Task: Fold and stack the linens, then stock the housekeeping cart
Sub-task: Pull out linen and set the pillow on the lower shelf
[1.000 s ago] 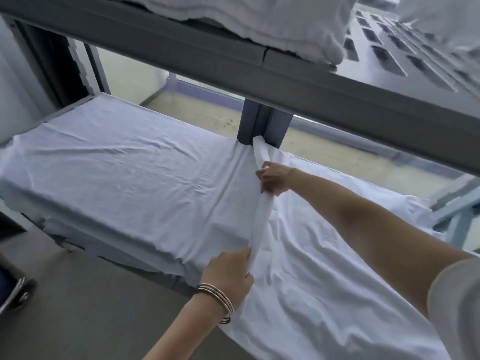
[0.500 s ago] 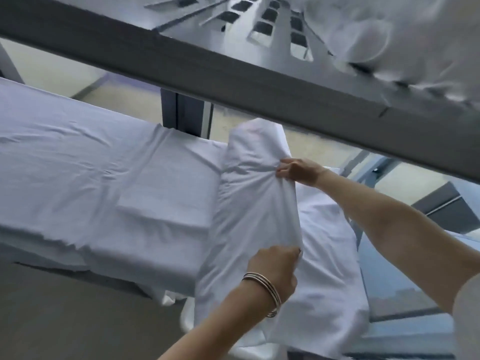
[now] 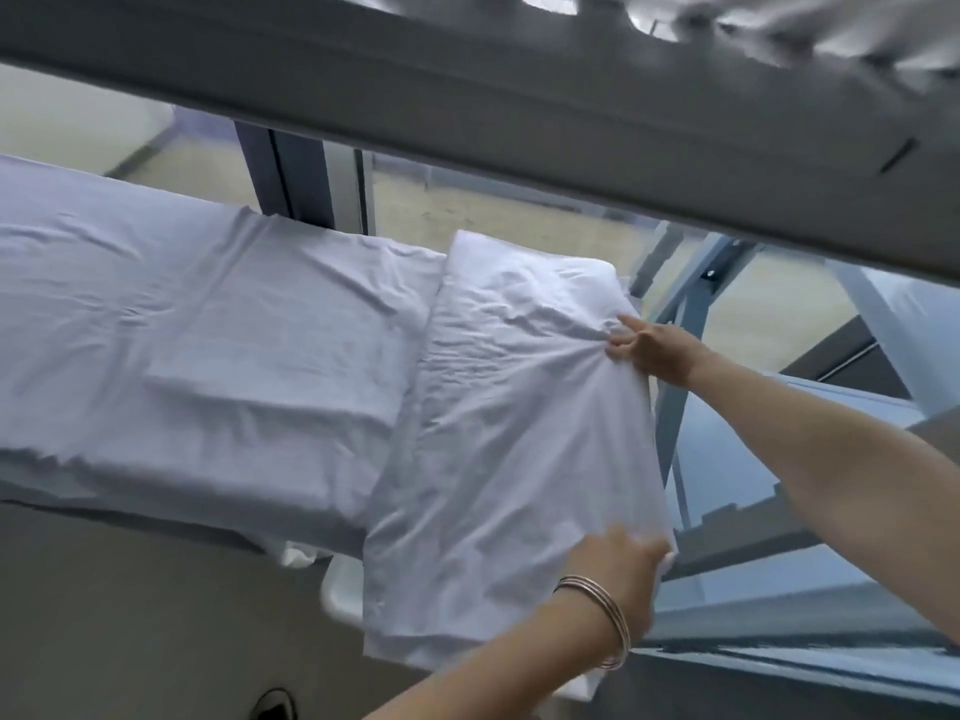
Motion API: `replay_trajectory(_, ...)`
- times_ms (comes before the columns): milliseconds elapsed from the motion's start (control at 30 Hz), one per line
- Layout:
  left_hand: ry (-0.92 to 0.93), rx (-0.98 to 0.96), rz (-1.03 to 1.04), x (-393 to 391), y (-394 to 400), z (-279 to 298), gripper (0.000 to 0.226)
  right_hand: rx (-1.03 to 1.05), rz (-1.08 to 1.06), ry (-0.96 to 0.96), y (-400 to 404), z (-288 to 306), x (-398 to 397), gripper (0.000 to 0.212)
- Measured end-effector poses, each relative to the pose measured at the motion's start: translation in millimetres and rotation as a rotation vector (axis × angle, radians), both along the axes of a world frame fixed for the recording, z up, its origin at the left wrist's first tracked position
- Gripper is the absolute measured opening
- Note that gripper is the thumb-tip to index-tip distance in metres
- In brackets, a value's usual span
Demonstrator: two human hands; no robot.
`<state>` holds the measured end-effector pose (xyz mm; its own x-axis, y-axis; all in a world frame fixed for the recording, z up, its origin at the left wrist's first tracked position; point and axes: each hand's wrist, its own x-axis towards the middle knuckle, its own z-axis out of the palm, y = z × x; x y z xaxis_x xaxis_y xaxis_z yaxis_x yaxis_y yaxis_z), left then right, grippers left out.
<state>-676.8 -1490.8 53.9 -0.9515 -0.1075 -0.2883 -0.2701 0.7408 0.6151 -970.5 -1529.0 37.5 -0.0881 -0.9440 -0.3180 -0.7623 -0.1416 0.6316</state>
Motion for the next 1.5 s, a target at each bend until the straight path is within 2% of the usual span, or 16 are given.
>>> replay_trajectory(167,-0.081,0.0,-0.13,-20.6,25.5,-17.0,0.046,0.221,-0.325,-0.05,20.3,-12.5,1.7,0.036)
replay_trajectory(233,-0.18,0.044,-0.168,-19.9,29.1,-44.6,0.048,0.387,-0.314,0.046,22.6,-33.8,10.7,0.035)
replay_trajectory(300,-0.302,0.129,-0.252,-10.2,28.7,-76.5,0.059,0.514,-0.36,-0.07,25.1,-40.9,23.7,0.045)
replay_trajectory(367,-0.365,0.158,-0.368,3.5,17.7,-100.0,0.071,0.41,-0.516,-0.234,28.1,-42.2,37.9,0.05)
replay_trajectory(433,-0.317,0.125,-0.388,16.4,-8.3,-110.6,0.064,0.319,-0.724,-0.4,25.4,-44.4,42.4,0.047)
replay_trajectory(500,-0.189,0.108,-0.188,29.7,-45.0,-111.3,0.047,0.283,-0.874,-0.548,22.3,-40.9,66.2,0.04)
replay_trajectory(567,-0.071,0.022,0.103,45.0,-82.7,-110.0,0.039,0.178,-0.929,-0.674,33.8,-53.6,94.0,0.051)
replay_trajectory(633,-0.017,-0.124,0.299,59.8,-112.3,-107.4,0.041,0.047,-1.002,-0.694,64.0,-70.0,134.0,0.065)
replay_trajectory(767,-0.114,-0.357,0.381,85.7,-146.0,-105.3,0.061,-0.253,-0.947,-0.506,125.2,-99.7,228.8,0.067)
replay_trajectory(867,-0.223,-0.05,0.538,104.1,-154.1,-116.8,0.085,-0.473,-0.932,-0.562,158.0,-118.3,279.3,0.066)
replay_trajectory(967,-0.337,0.342,0.762,110.7,-155.1,-123.2,0.108,-0.887,-1.288,-0.741,163.4,-112.1,298.5,0.035)
replay_trajectory(1067,-0.286,0.553,0.912,107.4,-152.8,-126.5,0.113,-1.124,-1.525,-0.805,154.2,-109.2,291.7,0.034)
replay_trajectory(1233,-0.235,0.737,0.92,94.6,-154.2,-91.9,0.036,-1.248,-1.786,-1.133,143.1,-82.9,270.2,0.026)
replay_trajectory(1333,-0.161,1.039,0.872,101.8,-180.5,-48.9,0.02,-1.418,-1.813,-1.437,149.0,-48.6,275.0,0.021)
replay_trajectory(1400,-0.1,1.138,0.849,116.6,-208.7,-35.3,0.024,-1.346,-1.779,-1.581,149.1,-37.2,294.7,0.019)
replay_trajectory(1500,-0.19,0.961,0.837,147.7,-241.8,-49.0,0.03,-0.896,-1.682,-1.571,141.2,-54.1,333.7,0.02)
